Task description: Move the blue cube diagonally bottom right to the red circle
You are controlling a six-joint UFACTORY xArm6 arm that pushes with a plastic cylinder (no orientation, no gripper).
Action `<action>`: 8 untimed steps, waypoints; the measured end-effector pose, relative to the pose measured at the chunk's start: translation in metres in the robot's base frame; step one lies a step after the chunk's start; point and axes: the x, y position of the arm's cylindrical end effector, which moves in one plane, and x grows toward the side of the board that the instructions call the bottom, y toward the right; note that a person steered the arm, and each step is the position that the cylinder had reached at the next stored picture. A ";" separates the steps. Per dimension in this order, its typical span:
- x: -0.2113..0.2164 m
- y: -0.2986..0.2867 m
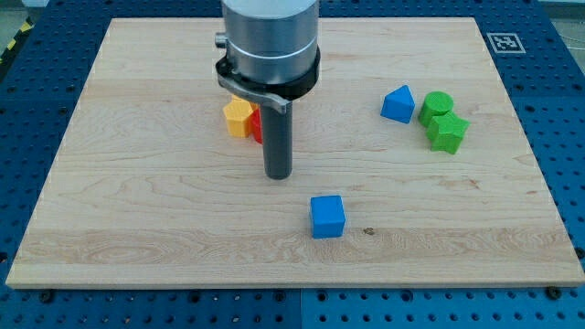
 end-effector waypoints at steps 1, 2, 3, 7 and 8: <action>0.040 -0.002; 0.074 -0.002; 0.094 0.019; 0.059 0.065; 0.057 0.065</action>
